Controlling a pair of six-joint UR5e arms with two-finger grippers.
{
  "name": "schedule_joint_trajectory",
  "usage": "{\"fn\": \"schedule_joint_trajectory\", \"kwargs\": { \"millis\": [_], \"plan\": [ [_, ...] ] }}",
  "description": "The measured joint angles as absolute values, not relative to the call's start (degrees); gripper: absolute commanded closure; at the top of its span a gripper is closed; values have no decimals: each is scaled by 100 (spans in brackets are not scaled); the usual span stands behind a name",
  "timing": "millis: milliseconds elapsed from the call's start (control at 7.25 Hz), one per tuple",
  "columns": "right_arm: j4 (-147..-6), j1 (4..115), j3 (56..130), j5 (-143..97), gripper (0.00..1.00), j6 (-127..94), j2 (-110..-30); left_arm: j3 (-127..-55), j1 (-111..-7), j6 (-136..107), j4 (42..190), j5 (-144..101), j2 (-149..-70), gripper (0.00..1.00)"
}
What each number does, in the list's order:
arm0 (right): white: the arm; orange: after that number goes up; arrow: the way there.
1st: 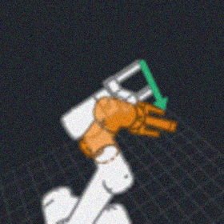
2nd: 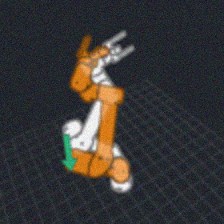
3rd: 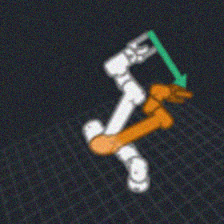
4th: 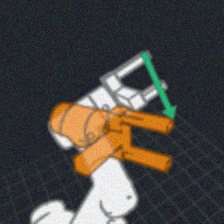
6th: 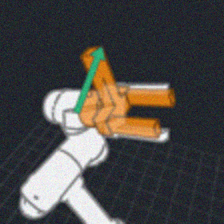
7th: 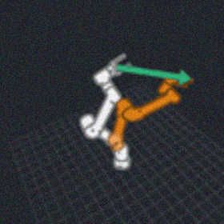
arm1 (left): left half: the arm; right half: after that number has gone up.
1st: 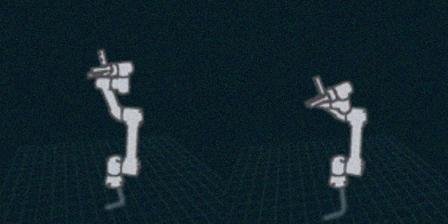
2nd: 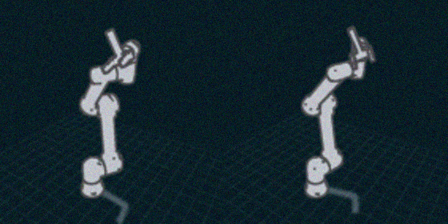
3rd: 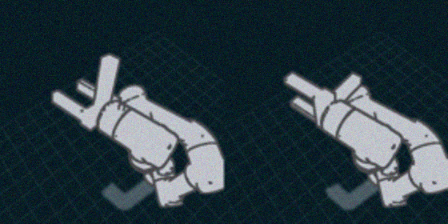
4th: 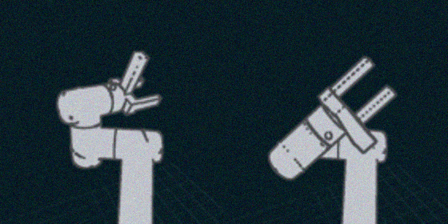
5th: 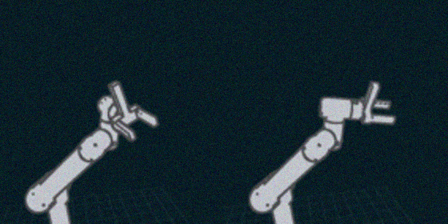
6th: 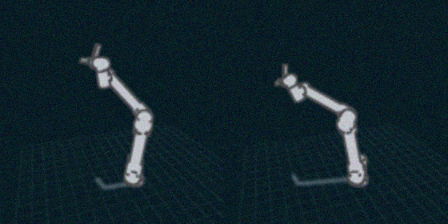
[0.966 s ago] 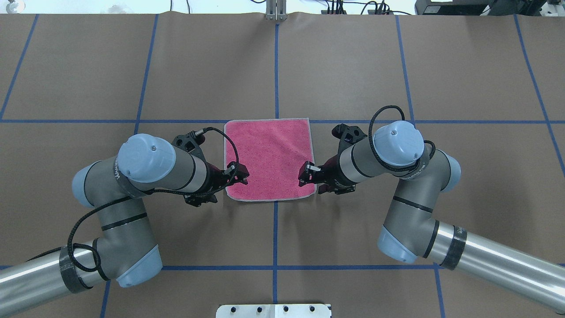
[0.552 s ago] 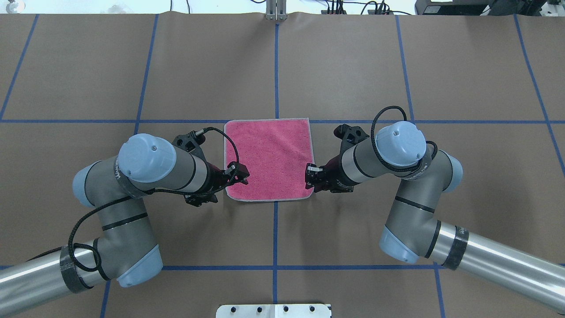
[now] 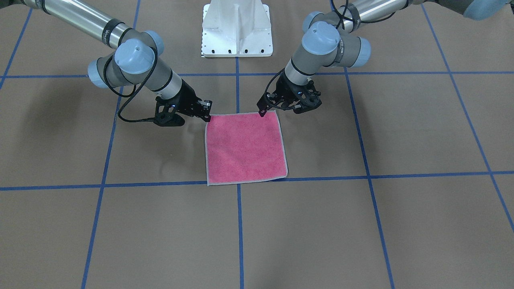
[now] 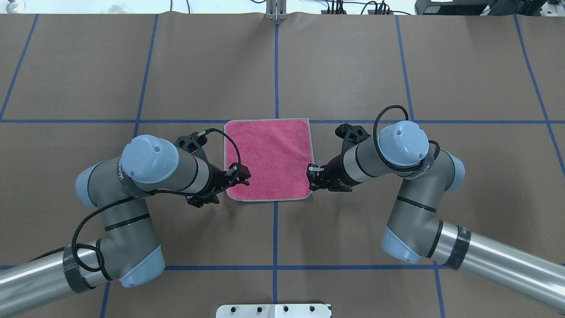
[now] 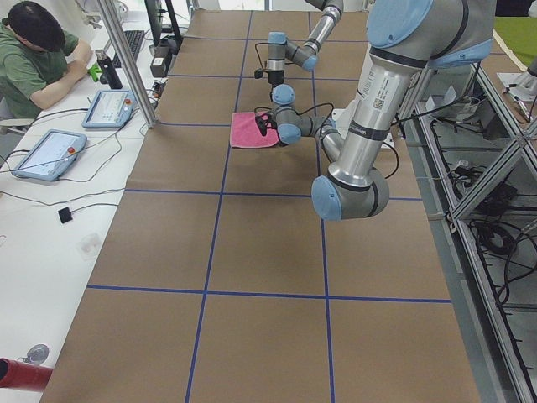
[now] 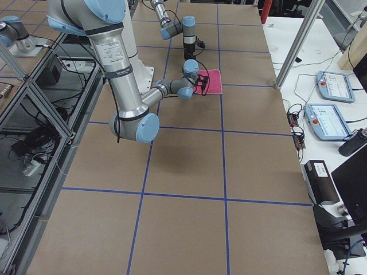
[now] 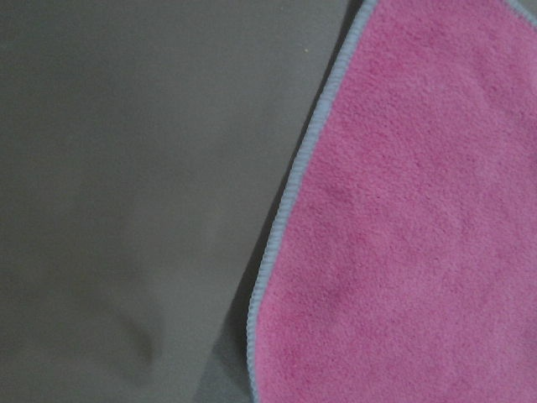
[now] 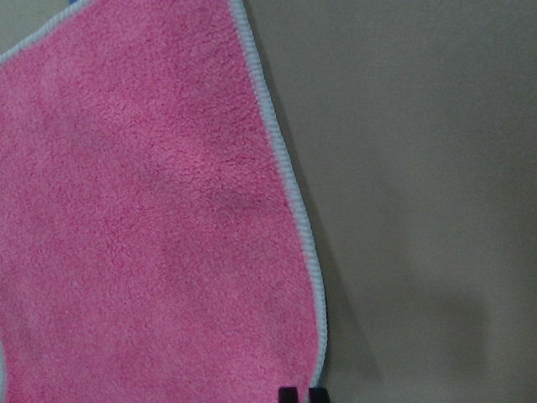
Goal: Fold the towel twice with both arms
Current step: 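Lower both grippers onto the towel's side edges and close them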
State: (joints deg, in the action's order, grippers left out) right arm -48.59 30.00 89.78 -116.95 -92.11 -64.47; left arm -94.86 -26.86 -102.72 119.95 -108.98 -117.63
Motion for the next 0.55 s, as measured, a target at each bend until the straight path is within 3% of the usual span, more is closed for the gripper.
{"fn": "schedule_joint_trajectory", "kwargs": {
  "millis": [138, 276, 552],
  "plan": [
    [-4855, 3003, 8981, -11697, 90, -9211, -6450, -9402, -2683, -10276, 12045, -10883, -11811, 28],
    [-4853, 3004, 8982, -11698, 90, -9211, -6449, -9333, -2681, -10280, 12101, -10834, -11837, 39],
    [-4852, 3005, 8985, -11698, 90, -9211, -6447, -9299, -2681, -10265, 12140, -10770, -11832, 41]
  ]
}}
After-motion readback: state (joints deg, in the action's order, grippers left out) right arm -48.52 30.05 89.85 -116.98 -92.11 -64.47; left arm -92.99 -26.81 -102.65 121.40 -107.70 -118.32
